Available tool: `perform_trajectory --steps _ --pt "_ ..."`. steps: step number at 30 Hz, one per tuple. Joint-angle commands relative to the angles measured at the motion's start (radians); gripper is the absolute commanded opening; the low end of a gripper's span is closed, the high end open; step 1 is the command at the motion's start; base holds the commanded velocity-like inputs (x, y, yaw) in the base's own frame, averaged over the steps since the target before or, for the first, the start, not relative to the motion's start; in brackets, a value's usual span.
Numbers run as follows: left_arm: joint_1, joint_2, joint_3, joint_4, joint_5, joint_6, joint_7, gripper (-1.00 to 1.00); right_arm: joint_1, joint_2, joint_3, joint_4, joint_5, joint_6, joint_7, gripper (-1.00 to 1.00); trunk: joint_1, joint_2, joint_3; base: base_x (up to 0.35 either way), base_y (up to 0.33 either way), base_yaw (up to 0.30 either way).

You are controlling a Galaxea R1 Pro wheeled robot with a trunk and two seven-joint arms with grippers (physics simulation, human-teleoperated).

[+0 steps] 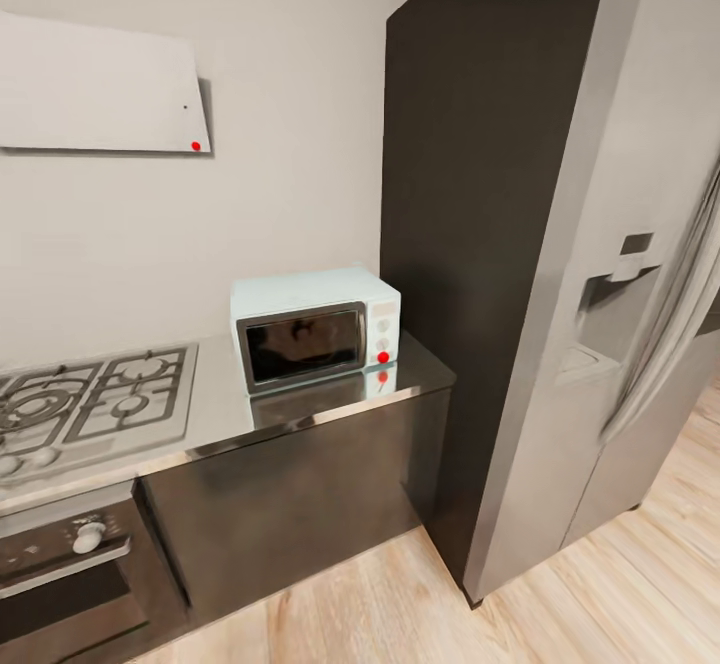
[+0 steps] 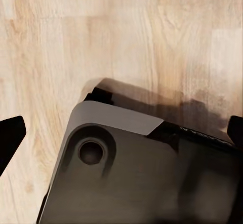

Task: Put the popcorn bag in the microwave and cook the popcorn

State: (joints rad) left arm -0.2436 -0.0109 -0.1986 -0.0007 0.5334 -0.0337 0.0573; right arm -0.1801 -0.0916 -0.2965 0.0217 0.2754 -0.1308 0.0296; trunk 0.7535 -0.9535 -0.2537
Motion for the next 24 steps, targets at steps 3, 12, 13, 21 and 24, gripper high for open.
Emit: perform_trajectory --steps 3,12,13,21,24 --pt "0.003 -0.005 -0.008 0.001 0.008 -0.012 0.004 1.00 -0.001 -0.004 -0.007 0.001 0.006 -0.006 0.002 1.00 0.000 -0.001 -0.001 0.000 0.000 0.264" --pt "0.004 -0.011 -0.007 0.001 0.013 -0.014 0.007 1.00 -0.001 -0.005 0.007 0.001 0.013 -0.006 0.003 1.00 0.000 -0.001 -0.001 0.000 0.000 0.275" --pt "0.004 -0.011 -0.006 0.001 0.013 -0.014 0.006 1.00 -0.001 -0.005 0.007 0.001 0.013 -0.006 0.002 1.00 0.000 -0.001 -0.001 0.000 0.000 0.276" --pt "0.004 -0.012 -0.007 0.001 0.012 -0.014 0.007 1.00 -0.001 -0.005 0.007 0.001 0.013 -0.006 0.002 1.00 0.000 -0.001 -0.001 0.000 0.000 0.276" --pt "0.004 -0.012 -0.007 0.001 0.011 -0.014 0.007 1.00 -0.001 -0.004 0.007 0.001 0.013 -0.005 0.003 1.00 0.000 -0.001 -0.001 0.000 0.000 0.276"
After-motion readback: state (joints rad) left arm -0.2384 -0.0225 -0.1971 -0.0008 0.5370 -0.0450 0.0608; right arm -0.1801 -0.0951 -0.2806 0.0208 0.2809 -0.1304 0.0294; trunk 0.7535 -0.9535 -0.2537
